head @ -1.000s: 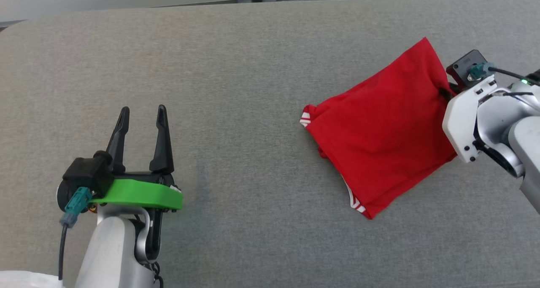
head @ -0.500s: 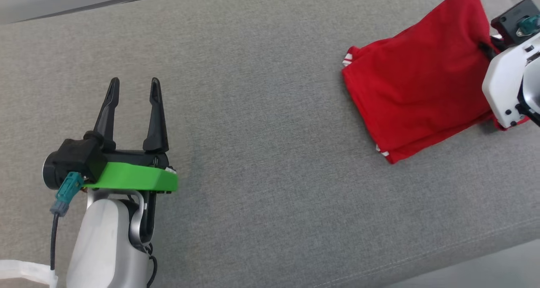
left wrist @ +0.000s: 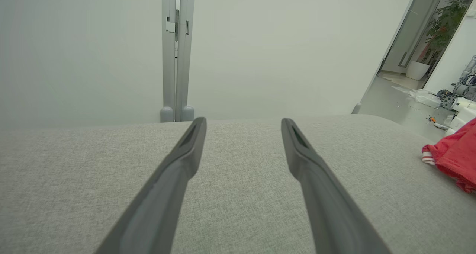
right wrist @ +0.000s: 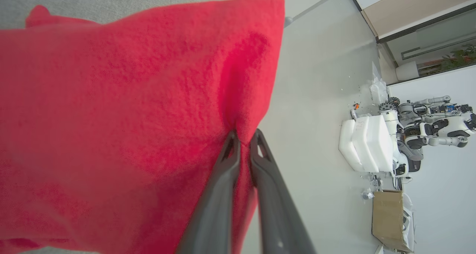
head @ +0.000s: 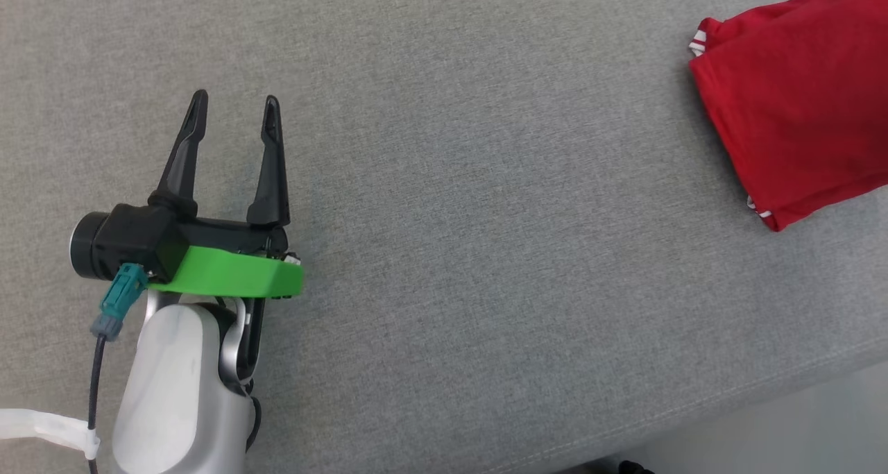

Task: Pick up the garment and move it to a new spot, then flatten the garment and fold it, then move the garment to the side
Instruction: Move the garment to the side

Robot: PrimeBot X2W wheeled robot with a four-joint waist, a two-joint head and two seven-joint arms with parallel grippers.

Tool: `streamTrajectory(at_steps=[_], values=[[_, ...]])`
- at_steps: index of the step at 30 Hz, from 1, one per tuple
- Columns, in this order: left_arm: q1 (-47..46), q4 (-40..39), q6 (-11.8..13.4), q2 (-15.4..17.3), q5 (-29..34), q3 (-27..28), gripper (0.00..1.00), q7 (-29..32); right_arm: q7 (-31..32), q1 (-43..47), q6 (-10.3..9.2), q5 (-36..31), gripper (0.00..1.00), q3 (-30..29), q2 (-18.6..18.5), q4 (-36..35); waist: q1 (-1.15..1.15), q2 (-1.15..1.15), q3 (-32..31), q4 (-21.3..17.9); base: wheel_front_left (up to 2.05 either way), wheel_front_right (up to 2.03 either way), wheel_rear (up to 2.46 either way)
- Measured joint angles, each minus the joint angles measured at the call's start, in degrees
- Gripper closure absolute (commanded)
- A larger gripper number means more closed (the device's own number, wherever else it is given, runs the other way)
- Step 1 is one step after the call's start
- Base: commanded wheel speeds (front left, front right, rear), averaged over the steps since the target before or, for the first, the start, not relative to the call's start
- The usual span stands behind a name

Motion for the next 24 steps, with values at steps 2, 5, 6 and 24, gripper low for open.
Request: streamTrajectory(at_steps=[2, 5, 6, 24], values=[[-0.16, -0.27, 0.0, 0.0, 0.46, -0.23, 0.0, 0.0, -1.51, 0.91, 0.01, -1.09, 1.0, -3.45, 1.42, 2.32, 0.0, 0.0, 0.79, 0.52, 0.0, 0.0, 0.0], [-0.46, -0.92, -0.01, 0.31, 1.32, -1.01, 0.0, 0.0, -4.14, 1.98, 0.01, -3.15, 1.0, -10.53, 3.94, 6.53, 0.0, 0.0, 2.24, 1.6, 0.0, 0.0, 0.0], [-0.57, -1.19, -0.01, 0.54, 1.42, -1.25, 0.0, 0.0, -4.82, 2.24, 0.01, -4.3, 1.0, -13.14, 4.8, 8.03, 0.0, 0.0, 2.73, 1.95, 0.0, 0.0, 0.0], [-0.8, -5.0, -0.08, 4.44, 2.4, -4.54, 0.0, 0.0, -10.98, 5.91, 0.0, -23.05, 0.0, -40.52, 18.22, 15.4, 0.0, 0.0, 7.61, 5.15, 0.0, 0.0, 0.0]])
